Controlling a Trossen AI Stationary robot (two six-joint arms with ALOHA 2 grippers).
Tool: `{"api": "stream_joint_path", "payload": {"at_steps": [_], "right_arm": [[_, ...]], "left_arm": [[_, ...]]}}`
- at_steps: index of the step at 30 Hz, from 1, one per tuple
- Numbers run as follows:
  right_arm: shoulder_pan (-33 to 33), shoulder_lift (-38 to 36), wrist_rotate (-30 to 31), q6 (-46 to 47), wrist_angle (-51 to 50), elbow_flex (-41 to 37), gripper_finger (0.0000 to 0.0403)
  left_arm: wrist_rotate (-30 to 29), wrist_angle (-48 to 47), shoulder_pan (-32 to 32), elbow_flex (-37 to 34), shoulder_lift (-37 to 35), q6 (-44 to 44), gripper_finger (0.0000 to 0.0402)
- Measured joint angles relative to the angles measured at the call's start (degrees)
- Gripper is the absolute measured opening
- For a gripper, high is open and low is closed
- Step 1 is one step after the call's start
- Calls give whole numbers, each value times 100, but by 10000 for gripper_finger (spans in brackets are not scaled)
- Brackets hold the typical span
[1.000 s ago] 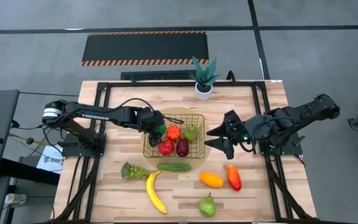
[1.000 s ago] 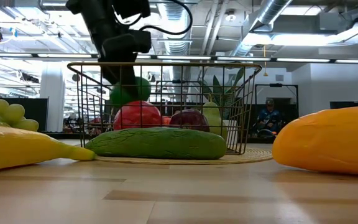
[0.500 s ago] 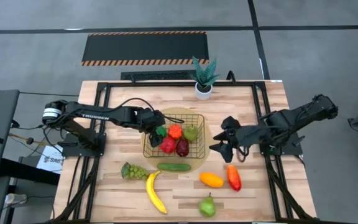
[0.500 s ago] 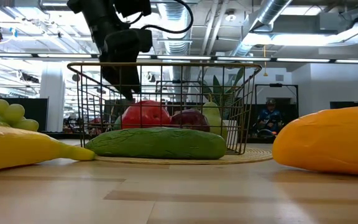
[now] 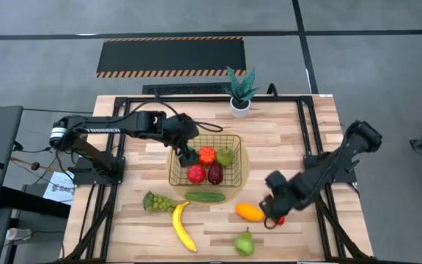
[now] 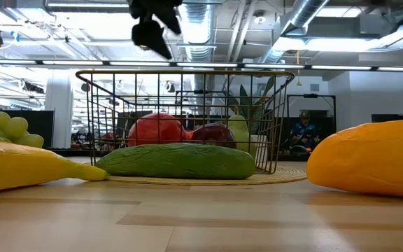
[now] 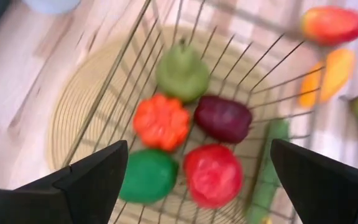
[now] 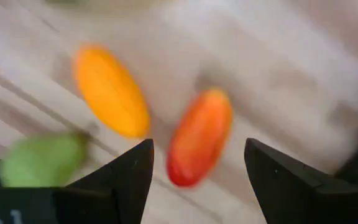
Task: Build produce basket
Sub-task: Put the red mango into the silver basket
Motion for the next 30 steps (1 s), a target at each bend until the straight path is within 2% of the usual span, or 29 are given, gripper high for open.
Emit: {"api": "stream_joint_path", "payload": {"at_steps": [2, 7, 12, 22, 26, 30], "right_arm": [[175, 196, -203, 311, 197, -102, 271], [298, 314, -251, 886, 1204, -627, 271], [325, 259, -476, 1316, 1163, -1187, 284], [326, 221, -652, 1191, 2617, -1795, 362], [351, 225, -651, 1318, 2548, -2053, 366], [375, 228, -654, 1207, 2743, -2172, 352]], "left_arm": [[83, 29, 0, 127, 0, 73, 377], [86, 127, 0, 205, 0, 200, 377], [86, 161, 0, 205, 0, 229, 377], [84, 200, 0, 204, 0, 182, 377], [81, 203, 0, 203, 0, 143, 377], [77, 211, 0, 203, 0, 70, 377]]}}
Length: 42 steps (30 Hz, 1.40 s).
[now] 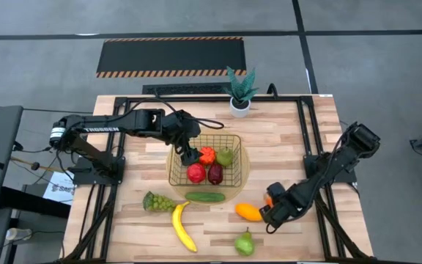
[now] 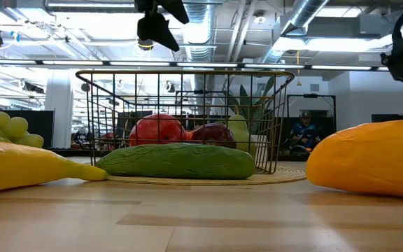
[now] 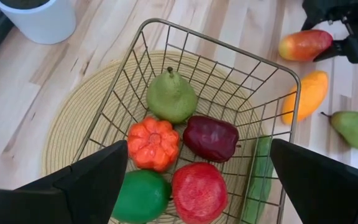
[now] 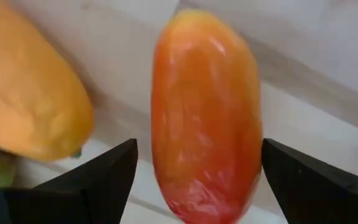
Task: Build produce basket
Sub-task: Put the red mango into the silver basket
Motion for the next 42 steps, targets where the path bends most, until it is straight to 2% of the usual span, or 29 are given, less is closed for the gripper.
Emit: {"api": "stream_joint_path", "payload": {"at_steps": [9, 13, 17, 21, 24, 27, 31, 34, 40, 42], "right_arm": [[-45, -47, 6, -351, 198, -122, 251], [-55, -271, 440, -524, 155, 54, 230], [-67, -838, 1445, -564, 3, 279, 238], [-38, -1656, 3032, -900, 70, 620, 245], [-34, -2225, 4068, -1723, 356, 896, 245], [-123, -2626, 4678, -3023, 1087, 1110, 245], [-537, -2775, 4727, -4629, 1977, 1277, 245], [-900, -2741, 4518, -5394, 2380, 1390, 245], [-1500, -2580, 3753, -5879, 2608, 1411, 245], [-1612, -2527, 3524, -5923, 2799, 1434, 245]], "left_arm": [[130, 162, 0, -4, -1, -164, 377], [485, 810, 17, -11, -111, -320, 377], [935, 1595, 130, -11, -296, -585, 377], [1620, 2454, 281, -11, -413, -742, 377], [1958, 3196, 328, -41, -417, -789, 377], [2241, 4272, 321, -244, -362, -917, 377], [2576, 5569, 299, -557, -100, -1384, 377], [2659, 5945, 276, -591, 145, -1458, 377], [2846, 6795, 164, -590, 579, -1801, 377], [2807, 6643, 166, -588, 621, -1797, 377]]}}
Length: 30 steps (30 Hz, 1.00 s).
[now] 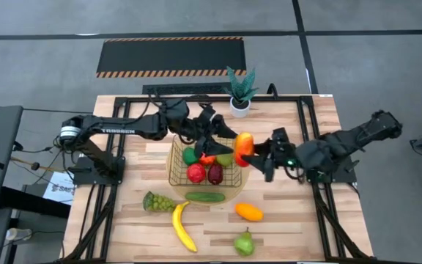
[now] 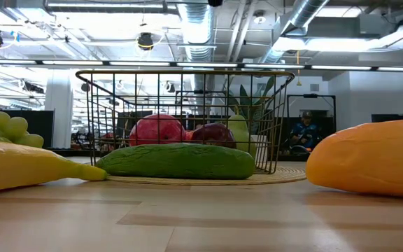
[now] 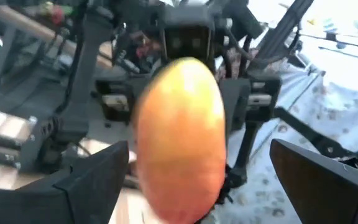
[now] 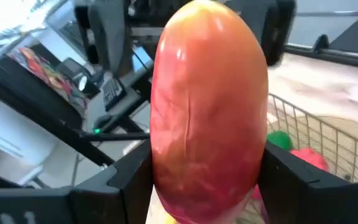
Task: Build produce basket
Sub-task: Put the red mango into the silver basket
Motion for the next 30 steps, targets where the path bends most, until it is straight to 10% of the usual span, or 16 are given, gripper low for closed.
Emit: {"api": "stream_joint_path", "payload": {"at_steps": [17, 30], "right_arm": [[-298, 452, -507, -300, 559, -26, 245], [-357, 435, -562, -517, 572, -26, 245]], "left_arm": [[-63, -105, -64, 2, 142, -4, 369], [-105, -191, -57, 2, 142, -2, 224]]}}
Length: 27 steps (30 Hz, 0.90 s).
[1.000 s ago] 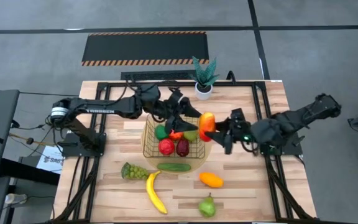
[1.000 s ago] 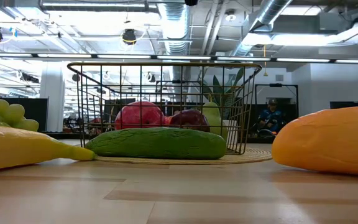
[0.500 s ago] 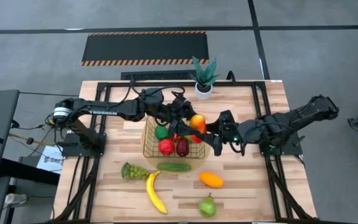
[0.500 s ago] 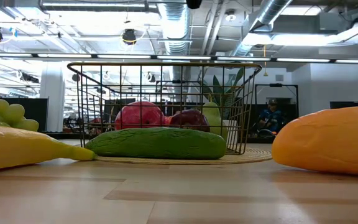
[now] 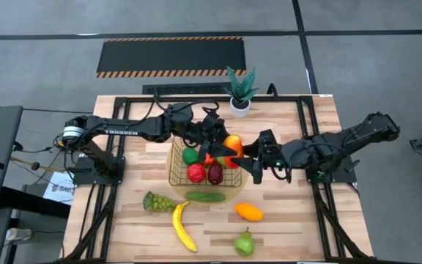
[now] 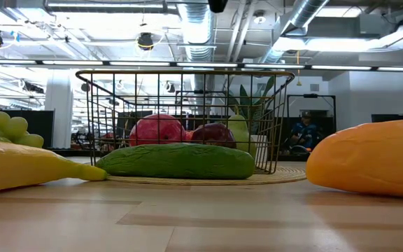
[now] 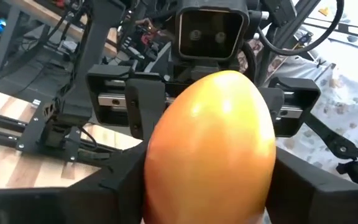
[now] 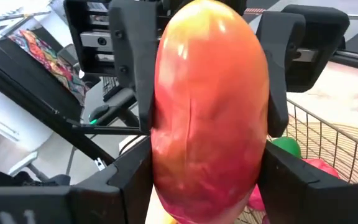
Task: Build produce basket
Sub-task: Put the red mango into the silver basket
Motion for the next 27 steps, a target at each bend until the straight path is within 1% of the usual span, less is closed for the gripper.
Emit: {"api": "stream_joint_path", "payload": {"at_steps": [3, 5, 7, 9, 11, 14, 16, 19, 23, 25, 27], "right_arm": [[13, -55, -56, -70, 11, 0, 251], [1, -85, -170, -66, -22, 0, 263], [-2, -128, -409, -90, -92, 0, 282], [-1, -149, -637, 20, -217, 2, 301], [89, -217, -878, 386, -524, 2, 318], [284, -228, -910, 842, -1144, 15, 337], [446, -234, -903, 1172, -1623, 7, 344], [650, -221, -860, 1686, -2101, 7, 347], [886, -186, -834, 2155, -2498, 7, 341], [961, -166, -716, 2292, -2587, 7, 337], [1025, -162, -666, 2354, -2639, 2, 333]], "left_arm": [[-65, 31, 7, 15, 0, -48, 213], [-54, 7, 32, 15, -3, -125, 217], [-39, -72, 85, 15, -36, -233, 225], [70, -331, 181, 9, -169, -271, 233], [5, -705, 290, 9, -323, -100, 235], [-234, -1549, 431, 9, -511, 240, 233], [-524, -2076, 453, 9, -586, 489, 231], [-1333, -2689, 358, 9, -584, 810, 230], [-2360, -2998, 90, 2, -274, 1038, 232], [-2776, -2986, -69, 2, -92, 811, 232], [-3253, -3062, -178, 2, 50, 205, 232]]}}
